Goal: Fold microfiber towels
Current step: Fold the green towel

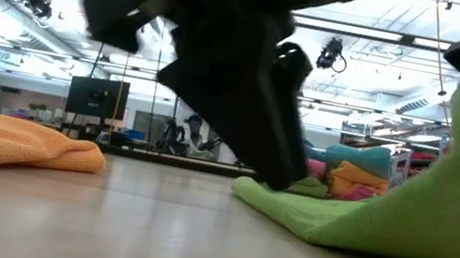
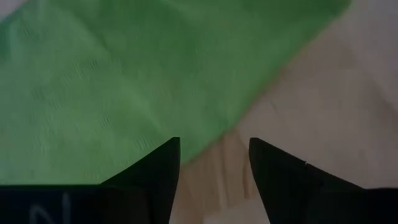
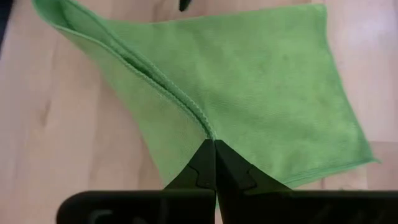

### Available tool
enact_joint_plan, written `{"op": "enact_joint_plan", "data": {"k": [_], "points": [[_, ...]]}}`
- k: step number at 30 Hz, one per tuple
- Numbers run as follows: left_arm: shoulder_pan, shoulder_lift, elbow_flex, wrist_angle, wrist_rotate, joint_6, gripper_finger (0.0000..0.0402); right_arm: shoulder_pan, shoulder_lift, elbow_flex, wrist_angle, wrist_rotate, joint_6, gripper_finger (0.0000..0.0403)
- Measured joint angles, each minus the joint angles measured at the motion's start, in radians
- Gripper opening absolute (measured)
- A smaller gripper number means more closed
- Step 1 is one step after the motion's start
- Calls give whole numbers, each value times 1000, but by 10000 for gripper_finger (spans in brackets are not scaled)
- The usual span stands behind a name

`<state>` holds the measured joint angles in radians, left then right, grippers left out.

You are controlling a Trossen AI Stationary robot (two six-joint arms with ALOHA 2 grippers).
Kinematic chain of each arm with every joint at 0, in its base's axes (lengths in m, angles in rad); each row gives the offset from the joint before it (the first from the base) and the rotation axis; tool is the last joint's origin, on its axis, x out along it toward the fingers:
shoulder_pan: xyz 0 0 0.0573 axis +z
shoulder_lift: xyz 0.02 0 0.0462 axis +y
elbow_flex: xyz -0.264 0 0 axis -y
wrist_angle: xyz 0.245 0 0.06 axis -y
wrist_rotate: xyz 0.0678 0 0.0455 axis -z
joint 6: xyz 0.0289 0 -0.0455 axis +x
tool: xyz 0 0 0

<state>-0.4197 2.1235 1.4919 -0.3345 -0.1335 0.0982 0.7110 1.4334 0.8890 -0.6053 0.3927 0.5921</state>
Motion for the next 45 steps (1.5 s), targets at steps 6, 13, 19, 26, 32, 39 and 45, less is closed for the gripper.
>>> {"op": "enact_joint_plan", "data": {"k": [6, 13, 19, 26, 32, 39, 45], "points": [[-13, -2, -1, -75, -106, -8, 186, -54, 2, 0, -26, 15, 12, 3], [-28, -10, -1, -176, -224, -8, 170, -109, 20, -27, -43, 18, 62, 3], [-28, -19, -1, -225, -235, -8, 157, -137, 20, -60, 38, 24, 51, 3], [-32, -24, -1, -238, -252, 0, 144, -173, 20, -117, 83, 21, 55, 3], [-34, -25, -1, -239, -252, 3, 135, -204, 20, -161, 156, 19, 31, 3], [-36, -25, -1, -228, -252, 2, 138, -232, 20, -191, 179, 10, 33, 3], [-37, -25, -1, -215, -252, 18, 136, -232, 20, -193, 187, 10, 13, 3]]}}
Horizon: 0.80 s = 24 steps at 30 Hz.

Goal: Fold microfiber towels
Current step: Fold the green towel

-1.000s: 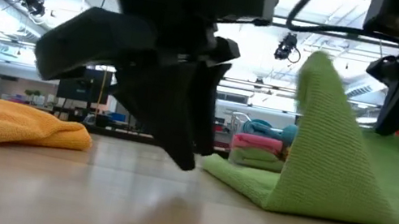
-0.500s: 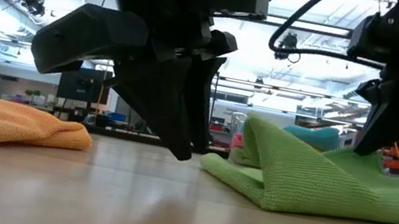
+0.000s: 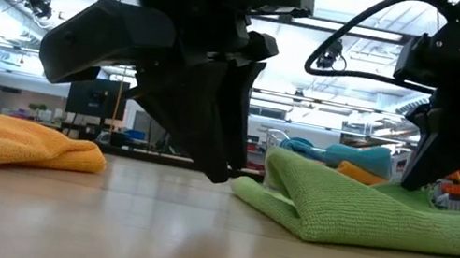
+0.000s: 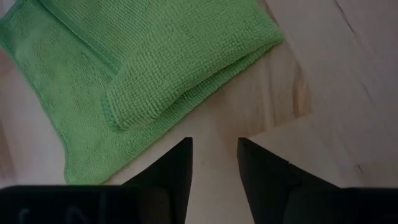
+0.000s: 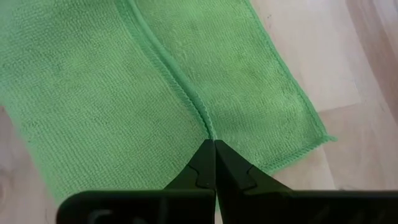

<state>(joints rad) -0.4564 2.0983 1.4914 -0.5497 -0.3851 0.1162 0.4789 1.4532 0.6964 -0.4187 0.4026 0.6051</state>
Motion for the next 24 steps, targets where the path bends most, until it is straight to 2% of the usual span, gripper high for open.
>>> {"op": "enact_joint_plan", "data": {"k": [4, 10, 15, 20, 24], "points": [[-2, 0, 0, 3, 0, 5, 133, -1, 0, 0, 0, -11, -3, 22], [-10, 0, 1, 3, 0, 12, 141, -6, 0, 0, -6, -28, -20, 111], [-21, 0, 33, 0, -1, 43, 137, -6, -29, 46, -172, -16, -16, 168], [-26, -1, 90, 35, -4, 104, 126, 11, -108, 57, -187, -1, -14, 181], [-7, -2, 92, 168, -4, 98, 124, 65, -152, 32, -70, 52, -14, 179]]}}
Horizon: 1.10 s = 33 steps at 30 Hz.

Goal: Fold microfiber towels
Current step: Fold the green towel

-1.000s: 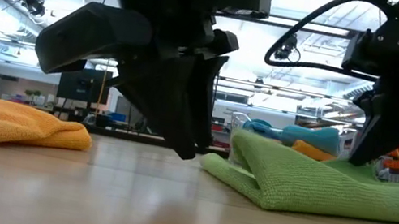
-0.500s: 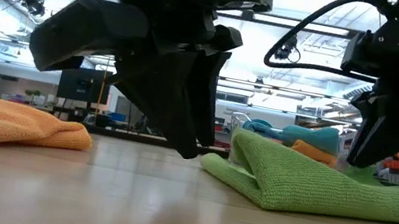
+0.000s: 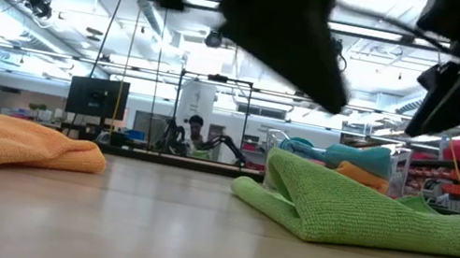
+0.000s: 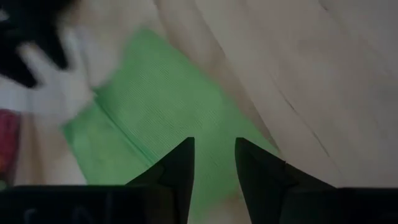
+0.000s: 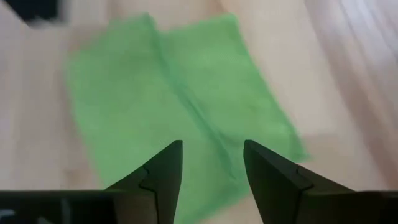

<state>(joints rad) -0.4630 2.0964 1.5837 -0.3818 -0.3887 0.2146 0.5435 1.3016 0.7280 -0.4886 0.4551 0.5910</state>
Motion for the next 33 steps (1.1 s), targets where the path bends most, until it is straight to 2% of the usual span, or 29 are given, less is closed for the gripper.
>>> {"op": "enact_joint_plan", "data": {"k": [3, 9, 14, 24, 33], "points": [[16, 1, 0, 49, 10, -19, 129, 45, 1, -43, 127, 17, -3, 178], [48, 27, 0, 82, 122, -78, 134, 77, 73, -136, 384, 19, -5, 177], [67, 60, -1, 50, 129, -99, 124, 72, 166, -166, 519, 20, -57, 177], [85, 65, -9, -66, 131, -125, 110, 32, 294, -165, 548, 23, -58, 177], [87, 97, -8, -106, 157, -154, 108, 26, 303, -165, 514, 23, 12, 177]]}}
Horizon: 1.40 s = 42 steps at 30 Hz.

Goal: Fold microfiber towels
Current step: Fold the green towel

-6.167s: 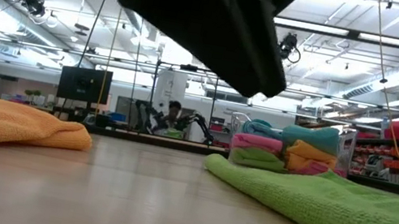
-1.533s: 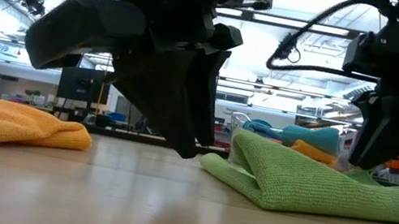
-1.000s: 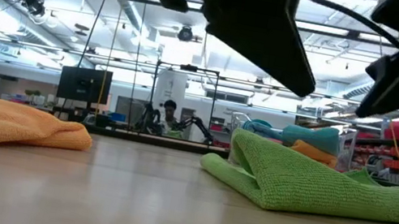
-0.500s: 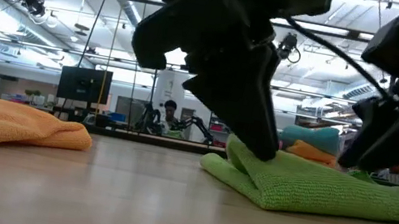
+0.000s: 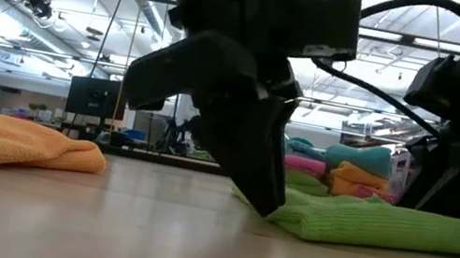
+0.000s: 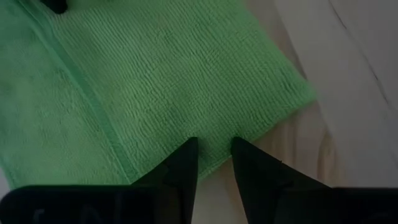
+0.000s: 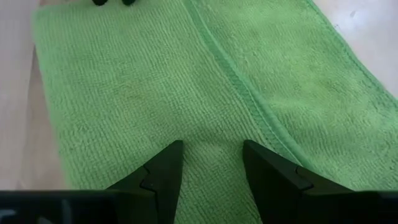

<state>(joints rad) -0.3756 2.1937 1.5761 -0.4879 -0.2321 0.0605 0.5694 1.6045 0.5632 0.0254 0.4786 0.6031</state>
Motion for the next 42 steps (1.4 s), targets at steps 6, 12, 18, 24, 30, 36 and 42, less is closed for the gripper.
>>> {"op": "enact_joint_plan", "data": {"k": [6, 12, 18, 24, 30, 36, 42], "points": [[0, -17, -1, -25, 1, 4, 105, 0, -63, 1, -28, 1, -1, 177], [-8, -57, -1, -57, 3, 33, 103, 18, -167, 1, -52, 2, -85, 177], [-35, -61, -1, -68, 2, 124, 102, 98, -207, 2, -53, -9, -258, 179], [-37, -61, -1, -75, -36, 145, 101, 176, -205, 2, -57, -20, -290, 209], [-24, -61, -1, -83, -84, 180, 102, 208, -81, 78, -90, 31, -334, 245], [7, -60, -1, -81, -84, 151, 103, 204, 87, 250, -187, 104, -452, 257], [15, -55, -1, -74, -45, 109, 103, 198, 207, 374, -299, 142, -501, 253]]}}
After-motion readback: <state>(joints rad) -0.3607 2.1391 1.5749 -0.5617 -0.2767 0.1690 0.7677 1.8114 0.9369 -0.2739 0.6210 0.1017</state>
